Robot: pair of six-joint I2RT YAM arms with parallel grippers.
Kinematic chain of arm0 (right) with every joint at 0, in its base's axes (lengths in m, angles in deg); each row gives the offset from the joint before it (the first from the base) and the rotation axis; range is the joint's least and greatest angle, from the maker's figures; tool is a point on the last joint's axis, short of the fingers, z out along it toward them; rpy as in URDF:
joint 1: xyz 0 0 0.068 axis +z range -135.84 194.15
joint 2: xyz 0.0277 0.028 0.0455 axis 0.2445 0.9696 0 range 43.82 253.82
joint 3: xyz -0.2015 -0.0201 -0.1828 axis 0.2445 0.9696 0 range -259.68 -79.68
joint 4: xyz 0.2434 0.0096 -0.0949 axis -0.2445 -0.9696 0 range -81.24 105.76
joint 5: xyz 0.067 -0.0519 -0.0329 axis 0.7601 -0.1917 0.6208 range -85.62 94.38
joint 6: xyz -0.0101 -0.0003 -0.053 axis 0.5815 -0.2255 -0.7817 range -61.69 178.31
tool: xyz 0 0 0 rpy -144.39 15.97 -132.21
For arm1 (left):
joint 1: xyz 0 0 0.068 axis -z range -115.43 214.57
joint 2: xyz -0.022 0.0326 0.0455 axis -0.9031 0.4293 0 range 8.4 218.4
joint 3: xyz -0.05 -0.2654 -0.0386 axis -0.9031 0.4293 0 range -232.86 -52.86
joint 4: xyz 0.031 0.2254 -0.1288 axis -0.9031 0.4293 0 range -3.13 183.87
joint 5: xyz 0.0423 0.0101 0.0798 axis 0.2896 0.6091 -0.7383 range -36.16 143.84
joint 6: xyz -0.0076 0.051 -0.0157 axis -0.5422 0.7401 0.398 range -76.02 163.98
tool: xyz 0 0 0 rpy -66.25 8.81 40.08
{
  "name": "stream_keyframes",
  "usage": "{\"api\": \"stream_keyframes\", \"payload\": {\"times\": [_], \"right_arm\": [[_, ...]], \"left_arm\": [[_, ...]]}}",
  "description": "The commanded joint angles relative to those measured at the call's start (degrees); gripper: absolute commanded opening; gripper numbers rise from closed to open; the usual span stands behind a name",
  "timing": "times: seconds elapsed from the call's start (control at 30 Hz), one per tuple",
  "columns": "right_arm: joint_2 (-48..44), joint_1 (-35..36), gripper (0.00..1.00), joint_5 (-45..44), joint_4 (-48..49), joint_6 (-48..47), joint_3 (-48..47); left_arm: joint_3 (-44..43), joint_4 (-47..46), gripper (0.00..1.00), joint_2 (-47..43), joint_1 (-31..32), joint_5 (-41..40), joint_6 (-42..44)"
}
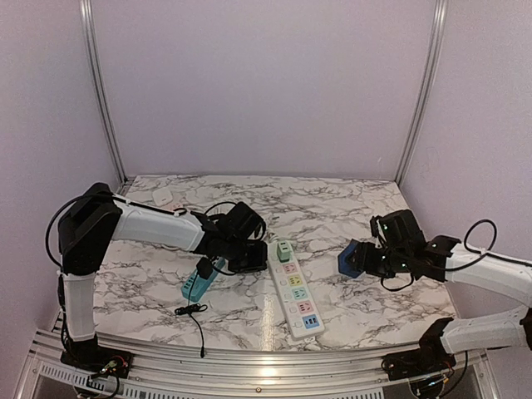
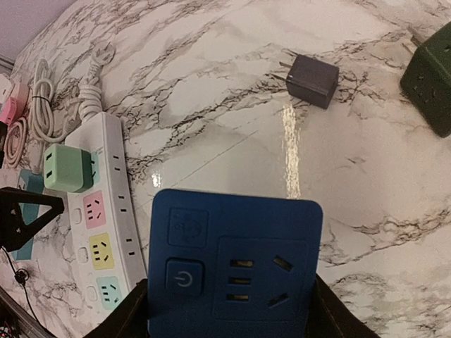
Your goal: Pull the plug off the socket
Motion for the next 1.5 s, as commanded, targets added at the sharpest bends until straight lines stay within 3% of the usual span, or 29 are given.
{"api": "stream_keyframes", "payload": {"times": [0.0, 0.27, 0.53, 1.07, 1.23, 1.47], "right_arm": [[-3.6, -6.4, 0.29, 13.8, 12.3, 1.5, 5.9], [-5.7, -17.5, 0.29, 27.7, 22.1, 3.2, 15.5], [-7.1, -24.9, 0.41, 34.5, 23.0, 3.5, 20.4], [-9.9, -25.6, 0.75, 28.8, 14.4, 2.4, 20.9], [-11.3, -25.6, 0.81, 26.6, 11.5, 2.0, 20.6], [-13.0, -25.6, 0.81, 22.7, 7.6, 2.2, 20.1]], "left_arm": [[-1.9, 4.8, 0.0, -3.5, -0.1, -1.3, 1.7], [-1.9, 5.2, 0.0, -4.3, -0.1, -1.5, 1.7], [-2.2, 5.3, 0.0, -4.4, -0.1, -1.4, 1.7], [-1.8, 5.3, 0.0, -4.6, -0.1, -1.5, 2.0], [-1.8, 5.2, 0.0, -4.7, -0.1, -1.5, 2.1], [-1.1, 4.9, 0.0, -4.9, -0.1, -1.5, 2.0]]}}
